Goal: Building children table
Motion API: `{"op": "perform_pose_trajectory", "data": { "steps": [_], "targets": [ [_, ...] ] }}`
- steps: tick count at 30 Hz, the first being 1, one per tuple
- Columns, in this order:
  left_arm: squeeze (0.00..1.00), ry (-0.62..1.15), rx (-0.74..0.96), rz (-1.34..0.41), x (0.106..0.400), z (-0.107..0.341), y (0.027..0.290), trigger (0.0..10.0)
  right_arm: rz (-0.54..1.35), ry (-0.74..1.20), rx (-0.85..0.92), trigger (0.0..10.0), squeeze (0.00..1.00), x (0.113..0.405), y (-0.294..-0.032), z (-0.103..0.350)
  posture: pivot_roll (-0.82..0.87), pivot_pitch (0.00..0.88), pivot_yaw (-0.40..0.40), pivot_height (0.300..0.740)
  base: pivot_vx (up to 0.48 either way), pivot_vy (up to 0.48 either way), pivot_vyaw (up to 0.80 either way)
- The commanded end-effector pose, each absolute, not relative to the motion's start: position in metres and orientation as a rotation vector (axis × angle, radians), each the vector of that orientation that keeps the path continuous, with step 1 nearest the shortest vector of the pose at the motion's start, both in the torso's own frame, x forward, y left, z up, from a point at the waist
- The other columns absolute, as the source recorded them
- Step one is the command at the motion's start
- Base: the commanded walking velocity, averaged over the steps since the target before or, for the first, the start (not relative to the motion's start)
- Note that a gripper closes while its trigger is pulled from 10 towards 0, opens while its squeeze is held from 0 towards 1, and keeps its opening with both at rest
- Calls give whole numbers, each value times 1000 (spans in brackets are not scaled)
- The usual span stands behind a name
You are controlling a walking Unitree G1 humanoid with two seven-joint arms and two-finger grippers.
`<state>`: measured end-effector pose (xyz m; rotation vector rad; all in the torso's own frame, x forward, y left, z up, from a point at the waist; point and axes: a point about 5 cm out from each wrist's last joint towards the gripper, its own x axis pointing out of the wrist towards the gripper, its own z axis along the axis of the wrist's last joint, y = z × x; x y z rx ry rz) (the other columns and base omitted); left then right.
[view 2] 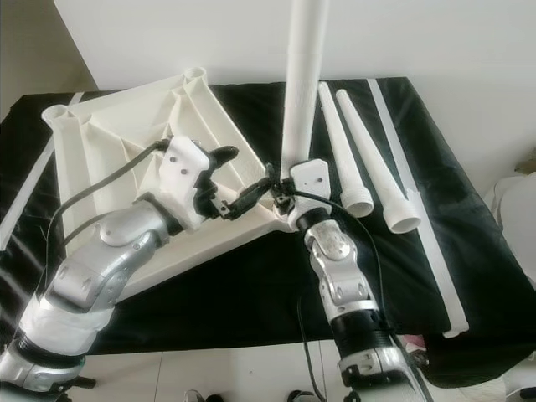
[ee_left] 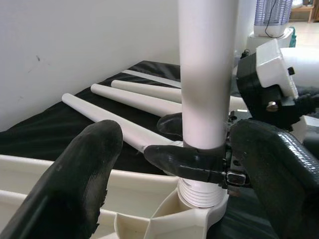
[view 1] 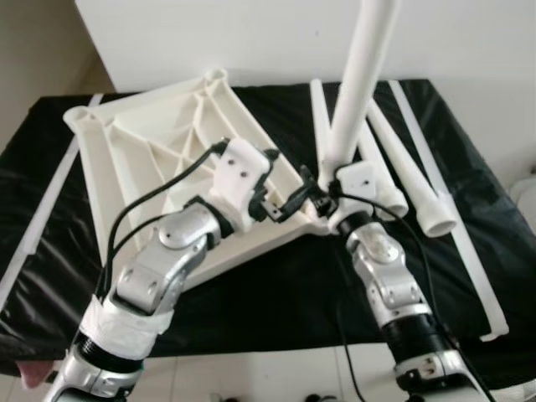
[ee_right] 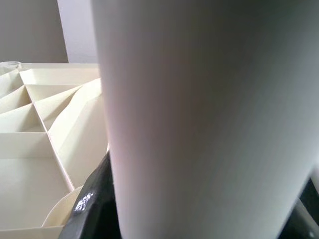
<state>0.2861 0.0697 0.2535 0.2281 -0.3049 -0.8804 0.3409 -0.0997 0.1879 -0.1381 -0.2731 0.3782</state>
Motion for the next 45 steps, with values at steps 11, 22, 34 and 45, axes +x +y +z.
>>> {"op": "perform_pose_trajectory", "data": {
  "steps": [11, 22, 34, 45],
  "targets": [
    [0, -277, 237, -967, 279, 249, 68, 10000, 240, 25, -19, 10000, 0, 341, -110, 138, -50, 189, 48, 740, 0, 0, 0],
    [0, -278, 235, -965, 281, 249, 67, 10000, 233, 2, -60, 10000, 0, 340, -105, 140, -48, 199, 46, 740, 0, 0, 0],
    [0, -274, 233, -959, 280, 249, 68, 10000, 147, -26, -63, 10000, 0, 329, -94, 136, -48, 202, 47, 740, 0, 0, 0],
    [0, -273, 225, -975, 278, 248, 64, 10000, -159, -56, -58, 10000, 0, 320, -97, 137, -46, 188, 35, 740, 0, 0, 0]
  ]
}}
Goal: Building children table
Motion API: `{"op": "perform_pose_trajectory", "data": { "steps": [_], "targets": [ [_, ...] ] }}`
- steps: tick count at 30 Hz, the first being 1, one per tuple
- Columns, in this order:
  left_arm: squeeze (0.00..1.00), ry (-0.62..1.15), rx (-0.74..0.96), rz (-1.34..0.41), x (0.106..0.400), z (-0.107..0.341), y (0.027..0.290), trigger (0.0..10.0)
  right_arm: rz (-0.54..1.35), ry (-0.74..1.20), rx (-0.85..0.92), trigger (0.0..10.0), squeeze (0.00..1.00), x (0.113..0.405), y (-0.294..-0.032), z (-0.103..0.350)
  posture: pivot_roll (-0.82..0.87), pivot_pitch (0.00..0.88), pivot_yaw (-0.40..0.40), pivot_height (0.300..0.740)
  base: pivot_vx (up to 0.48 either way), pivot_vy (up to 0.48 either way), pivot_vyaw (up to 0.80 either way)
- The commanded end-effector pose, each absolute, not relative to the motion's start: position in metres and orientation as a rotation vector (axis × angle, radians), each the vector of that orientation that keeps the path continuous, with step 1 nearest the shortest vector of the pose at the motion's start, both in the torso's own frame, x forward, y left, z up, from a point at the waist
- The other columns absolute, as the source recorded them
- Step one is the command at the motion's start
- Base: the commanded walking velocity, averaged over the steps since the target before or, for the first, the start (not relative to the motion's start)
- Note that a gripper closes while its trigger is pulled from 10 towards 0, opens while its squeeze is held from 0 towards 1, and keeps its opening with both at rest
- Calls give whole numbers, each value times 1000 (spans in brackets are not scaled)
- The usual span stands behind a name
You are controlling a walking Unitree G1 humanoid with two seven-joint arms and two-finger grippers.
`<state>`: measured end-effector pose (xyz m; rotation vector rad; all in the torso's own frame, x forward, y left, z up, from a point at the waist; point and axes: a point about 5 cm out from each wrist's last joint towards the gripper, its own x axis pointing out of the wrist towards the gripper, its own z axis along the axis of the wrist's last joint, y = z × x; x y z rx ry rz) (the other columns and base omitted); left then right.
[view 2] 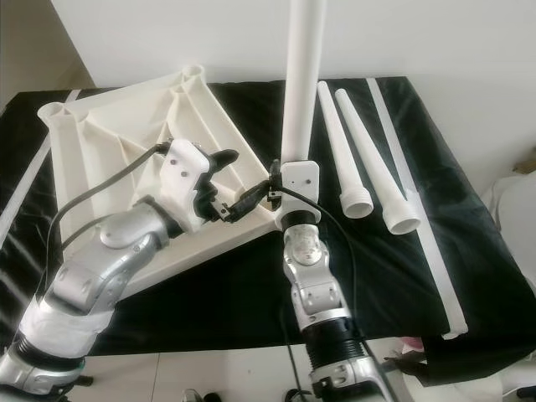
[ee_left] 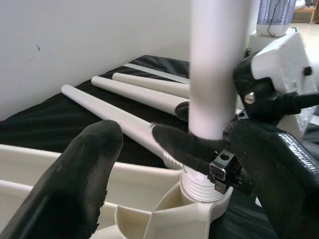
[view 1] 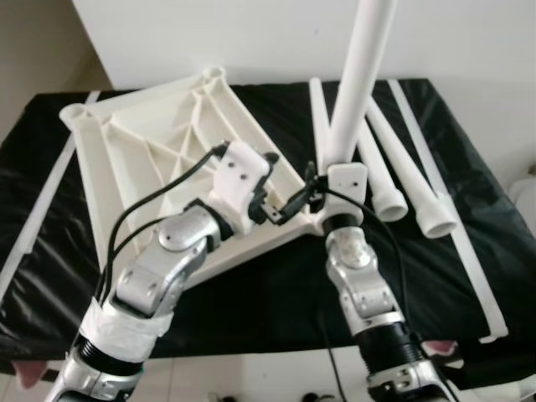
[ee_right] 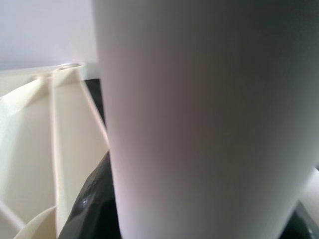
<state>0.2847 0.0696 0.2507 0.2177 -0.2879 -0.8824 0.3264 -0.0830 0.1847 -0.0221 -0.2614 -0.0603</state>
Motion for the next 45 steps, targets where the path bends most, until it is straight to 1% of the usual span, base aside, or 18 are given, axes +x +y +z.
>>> {"op": "perform_pose_trajectory", "data": {
  "steps": [1, 3, 6, 12, 22, 24, 25, 35, 38, 42, 43, 44, 45],
  "targets": [
    [0, -273, 225, -975, 278, 248, 64, 10000, -159, -56, -58, 10000, 0, 320, -97, 137, -46, 188, 35, 740, 0, 0, 0],
    [0, -269, 223, -982, 277, 247, 63, 10000, -142, -46, -9, 10000, 0, 315, -87, 136, -47, 180, 30, 740, 0, 0, 0],
    [0, -266, 223, -989, 275, 245, 62, 10000, -121, -63, 15, 10000, 0, 312, -81, 139, -45, 181, 28, 740, 0, 0, 0],
    [0, -263, 216, -999, 272, 244, 60, 10000, -136, -68, 37, 10000, 0, 310, -80, 139, -40, 176, 22, 740, 0, 0, 0],
    [0, -252, 205, -1010, 269, 242, 58, 10000, -259, -61, 88, 10000, 0, 307, -91, 139, -39, 176, 29, 740, 0, 0, 0],
    [0, -251, 205, -1011, 268, 242, 58, 10000, -295, -75, 85, 10000, 0, 306, -93, 141, -42, 175, 32, 740, 0, 0, 0],
    [0, -249, 205, -1014, 268, 242, 58, 10000, -343, -76, 77, 10000, 0, 306, -97, 142, -41, 176, 33, 740, 0, 0, 0],
    [0, -243, 203, -1016, 267, 241, 58, 10000, -425, -62, 52, 10000, 0, 305, -101, 139, -32, 183, 27, 740, 0, 0, 0],
    [0, -242, 205, -1015, 267, 241, 58, 10000, -432, -56, 49, 10000, 0, 305, -103, 138, -31, 186, 27, 740, 0, 0, 0],
    [0, -241, 202, -1000, 268, 241, 60, 10000, -346, -85, -8, 10000, 0, 312, -102, 138, -32, 191, 31, 740, 0, 0, 0],
    [0, -240, 201, -997, 269, 242, 60, 10000, -319, -97, 8, 10000, 71, 313, -105, 139, -32, 193, 34, 740, 0, 0, 0],
    [0, -240, 201, -997, 269, 242, 60, 10000, -319, -97, 8, 10000, 71, 313, -105, 139, -32, 193, 34, 740, 0, 0, 0],
    [0, -240, 200, -996, 269, 242, 60, 10000, -296, -108, 28, 10000, 1000, 313, -106, 140, -32, 193, 35, 740, 0, 0, 0]
  ]
}}
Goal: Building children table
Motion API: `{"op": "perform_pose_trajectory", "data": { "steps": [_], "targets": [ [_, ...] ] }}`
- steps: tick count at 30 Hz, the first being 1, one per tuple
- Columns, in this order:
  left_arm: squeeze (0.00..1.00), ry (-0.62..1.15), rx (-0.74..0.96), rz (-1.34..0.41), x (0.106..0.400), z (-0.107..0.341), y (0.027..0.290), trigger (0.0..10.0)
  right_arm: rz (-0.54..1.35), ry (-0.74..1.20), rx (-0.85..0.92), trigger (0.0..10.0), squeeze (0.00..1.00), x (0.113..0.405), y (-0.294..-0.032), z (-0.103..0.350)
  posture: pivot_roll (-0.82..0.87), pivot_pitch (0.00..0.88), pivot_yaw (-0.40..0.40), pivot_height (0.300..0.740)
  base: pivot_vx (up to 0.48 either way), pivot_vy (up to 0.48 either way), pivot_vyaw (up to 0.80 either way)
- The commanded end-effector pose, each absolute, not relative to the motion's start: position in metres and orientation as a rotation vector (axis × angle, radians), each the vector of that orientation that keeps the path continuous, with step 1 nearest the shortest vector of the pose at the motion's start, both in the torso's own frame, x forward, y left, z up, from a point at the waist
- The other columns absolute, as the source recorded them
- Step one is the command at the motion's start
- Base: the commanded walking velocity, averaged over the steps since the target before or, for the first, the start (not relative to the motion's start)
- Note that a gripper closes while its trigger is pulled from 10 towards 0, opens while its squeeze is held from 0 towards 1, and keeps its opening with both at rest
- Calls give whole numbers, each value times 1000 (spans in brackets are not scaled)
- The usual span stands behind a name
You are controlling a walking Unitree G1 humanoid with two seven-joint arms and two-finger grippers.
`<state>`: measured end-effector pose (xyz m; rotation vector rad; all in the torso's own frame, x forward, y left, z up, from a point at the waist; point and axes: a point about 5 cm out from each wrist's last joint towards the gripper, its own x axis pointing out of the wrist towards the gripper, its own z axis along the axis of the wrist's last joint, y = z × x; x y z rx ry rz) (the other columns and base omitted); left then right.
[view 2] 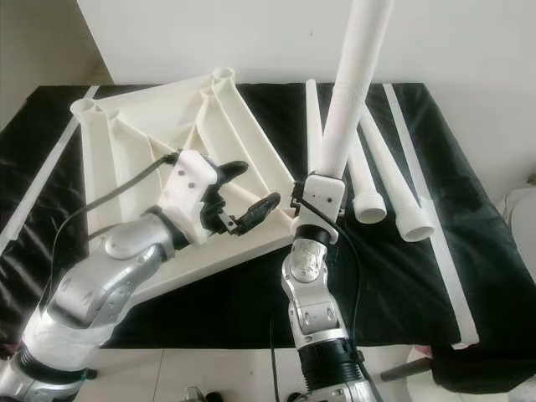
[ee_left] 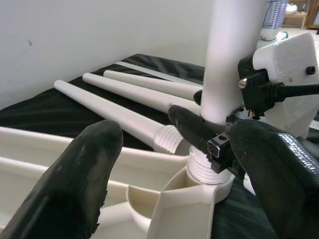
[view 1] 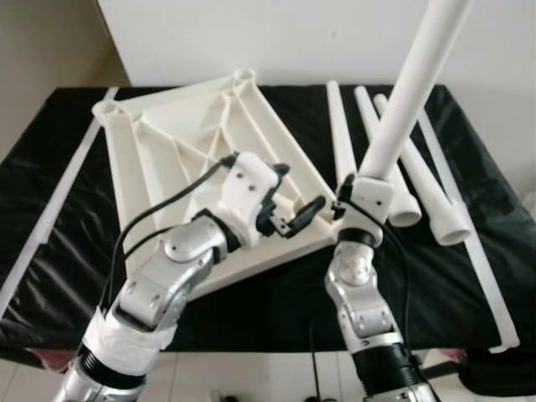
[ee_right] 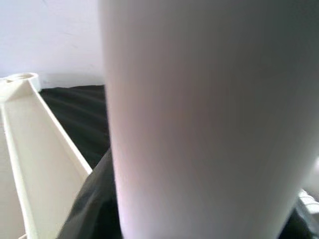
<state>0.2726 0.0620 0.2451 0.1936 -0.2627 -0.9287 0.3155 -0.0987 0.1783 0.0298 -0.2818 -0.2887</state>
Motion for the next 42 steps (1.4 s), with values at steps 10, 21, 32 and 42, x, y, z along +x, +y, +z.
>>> {"op": "perform_pose_trajectory", "data": {
  "steps": [10, 21, 32, 42],
  "targets": [
    [0, -237, 192, -1004, 267, 242, 59, 10000, -126, -246, 7, 10000, 1000, 315, -106, 159, -41, 204, 46, 740, 0, 0, 0],
    [0, -235, 188, -1013, 268, 243, 57, 10000, 109, -292, -45, 10000, 0, 323, -119, 174, -52, 205, 49, 740, 0, 0, 0],
    [0, -217, 188, -1042, 264, 238, 54, 10000, 288, -304, -105, 10000, 0, 316, -124, 180, -57, 211, 49, 740, 0, 0, 0],
    [0, -217, 185, -1046, 264, 239, 54, 10000, 467, -355, -210, 10000, 0, 317, -139, 205, -61, 204, 52, 740, 0, 0, 0]
  ]
}}
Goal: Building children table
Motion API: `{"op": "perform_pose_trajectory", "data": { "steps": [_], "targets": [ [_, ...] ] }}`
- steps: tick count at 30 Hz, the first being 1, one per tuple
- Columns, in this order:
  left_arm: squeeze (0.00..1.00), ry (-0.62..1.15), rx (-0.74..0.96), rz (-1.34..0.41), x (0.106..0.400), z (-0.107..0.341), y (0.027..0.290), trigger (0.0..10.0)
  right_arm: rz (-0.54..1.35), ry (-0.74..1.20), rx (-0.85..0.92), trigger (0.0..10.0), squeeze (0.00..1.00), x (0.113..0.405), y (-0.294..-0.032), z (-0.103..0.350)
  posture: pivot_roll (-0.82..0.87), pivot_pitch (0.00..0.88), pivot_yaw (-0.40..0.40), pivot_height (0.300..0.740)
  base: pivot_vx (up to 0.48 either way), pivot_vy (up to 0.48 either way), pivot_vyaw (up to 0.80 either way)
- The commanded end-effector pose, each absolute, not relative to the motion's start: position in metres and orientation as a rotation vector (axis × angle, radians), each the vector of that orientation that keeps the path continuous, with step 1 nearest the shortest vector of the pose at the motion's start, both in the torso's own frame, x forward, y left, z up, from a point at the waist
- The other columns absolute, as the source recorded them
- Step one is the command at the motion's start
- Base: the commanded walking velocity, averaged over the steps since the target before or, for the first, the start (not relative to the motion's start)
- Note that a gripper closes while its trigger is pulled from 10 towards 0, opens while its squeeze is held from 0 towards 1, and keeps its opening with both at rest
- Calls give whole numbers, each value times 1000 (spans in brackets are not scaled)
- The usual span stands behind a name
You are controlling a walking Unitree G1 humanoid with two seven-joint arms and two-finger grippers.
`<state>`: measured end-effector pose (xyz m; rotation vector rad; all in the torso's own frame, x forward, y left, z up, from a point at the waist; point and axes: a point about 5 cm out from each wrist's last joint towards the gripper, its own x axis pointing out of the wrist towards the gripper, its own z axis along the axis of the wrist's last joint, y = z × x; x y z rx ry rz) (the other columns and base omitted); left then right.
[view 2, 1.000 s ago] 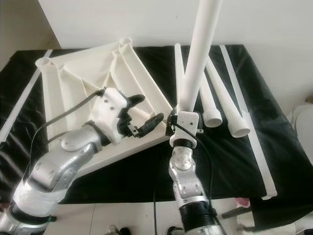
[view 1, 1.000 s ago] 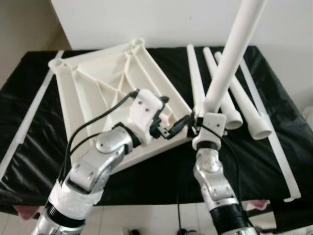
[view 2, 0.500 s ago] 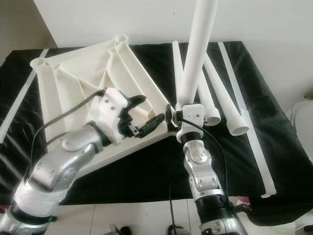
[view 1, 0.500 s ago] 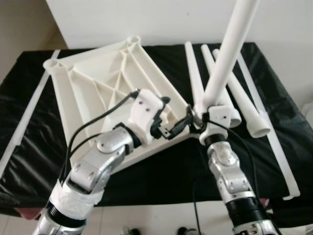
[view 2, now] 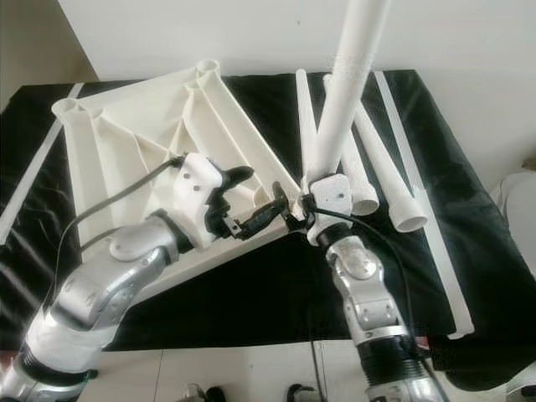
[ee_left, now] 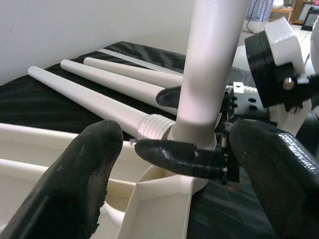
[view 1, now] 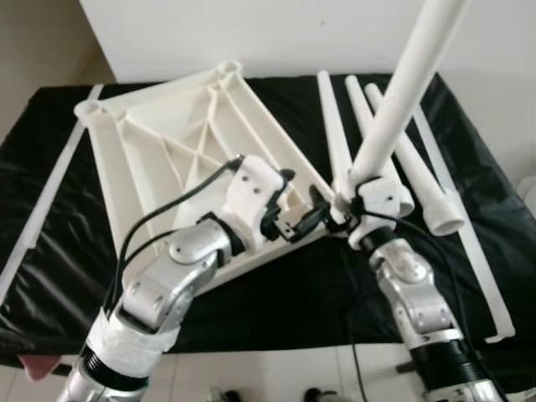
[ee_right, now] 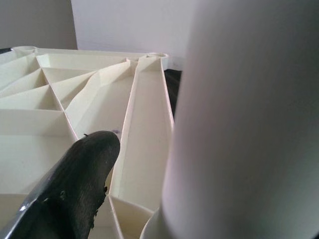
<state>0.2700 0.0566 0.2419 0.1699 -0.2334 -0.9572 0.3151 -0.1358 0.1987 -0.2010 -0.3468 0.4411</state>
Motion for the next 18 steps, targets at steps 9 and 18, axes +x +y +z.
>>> {"op": "perform_pose_trajectory", "data": {
  "steps": [9, 18],
  "targets": [
    [0, -218, 186, -1050, 264, 239, 53, 10000, 556, -355, -290, 10000, 0, 326, -152, 222, -59, 196, 48, 740, 0, 0, 0],
    [0, -215, 186, -1049, 263, 239, 55, 10000, 788, -281, -331, 10000, 0, 320, -147, 215, -52, 188, 49, 740, 0, 0, 0]
  ]
}}
